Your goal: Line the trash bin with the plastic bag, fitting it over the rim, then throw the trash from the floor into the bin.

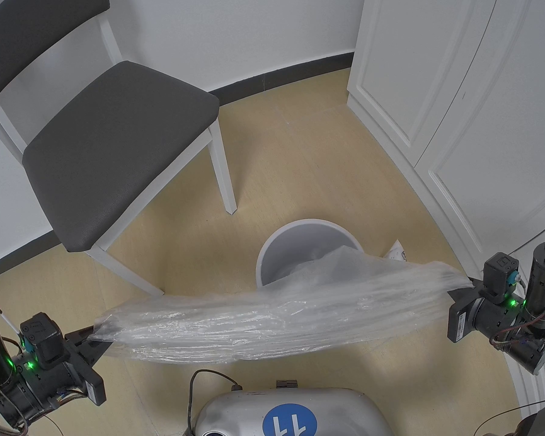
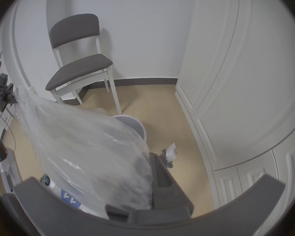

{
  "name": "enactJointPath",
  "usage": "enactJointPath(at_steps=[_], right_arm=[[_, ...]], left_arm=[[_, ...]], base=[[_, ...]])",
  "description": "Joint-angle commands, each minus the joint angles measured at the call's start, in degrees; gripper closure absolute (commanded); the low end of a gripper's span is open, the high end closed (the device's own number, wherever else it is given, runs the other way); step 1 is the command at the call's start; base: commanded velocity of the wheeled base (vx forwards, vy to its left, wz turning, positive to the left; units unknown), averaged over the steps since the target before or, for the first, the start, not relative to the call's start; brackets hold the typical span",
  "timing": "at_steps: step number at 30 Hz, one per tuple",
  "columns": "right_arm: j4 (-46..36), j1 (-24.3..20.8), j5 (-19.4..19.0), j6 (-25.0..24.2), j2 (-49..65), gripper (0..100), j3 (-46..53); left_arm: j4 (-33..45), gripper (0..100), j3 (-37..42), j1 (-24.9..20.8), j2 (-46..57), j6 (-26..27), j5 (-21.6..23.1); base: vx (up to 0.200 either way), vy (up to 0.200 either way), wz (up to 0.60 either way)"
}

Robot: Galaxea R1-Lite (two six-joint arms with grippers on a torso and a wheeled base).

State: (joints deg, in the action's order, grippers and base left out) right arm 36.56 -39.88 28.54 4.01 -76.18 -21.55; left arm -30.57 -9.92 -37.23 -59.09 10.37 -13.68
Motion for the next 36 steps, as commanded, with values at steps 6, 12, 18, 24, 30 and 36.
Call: enactJointPath(at_steps=[6,12,18,24,30,36], right_arm=[[0.0,1.7,0.0,1.6,-0.6,100,1.5],[-0.1,2.4,0.0,1.7,-1.7,100,2.0],[0.0,3.3,-0.1,2.5,-2.7,100,2.4],[0.0,2.6,0.0,2.8,-2.7,100,2.4],[0.6,0.2,0.1,2.8,-2.6,100,2.4],[0.8,-3.1,-0.7,4.1,-1.0,100,0.3]], left_arm=[[0.0,100,0.1,1.8,-0.2,0.1,0.0],[0.1,100,0.2,2.2,-0.2,0.1,0.0],[0.0,100,0.3,2.2,-0.7,0.2,0.1],[-0.2,100,0.5,1.9,-1.5,0.5,0.4],[-0.8,100,0.7,-0.2,-0.9,0.9,1.9],[-1.1,100,-1.0,-2.5,-1.8,1.0,2.3]], base=[[0.000,0.000,0.00],[0.000,0.000,0.00],[0.000,0.000,0.00],[0.000,0.000,0.00],[0.000,0.000,0.00],[0.000,0.000,0.00]])
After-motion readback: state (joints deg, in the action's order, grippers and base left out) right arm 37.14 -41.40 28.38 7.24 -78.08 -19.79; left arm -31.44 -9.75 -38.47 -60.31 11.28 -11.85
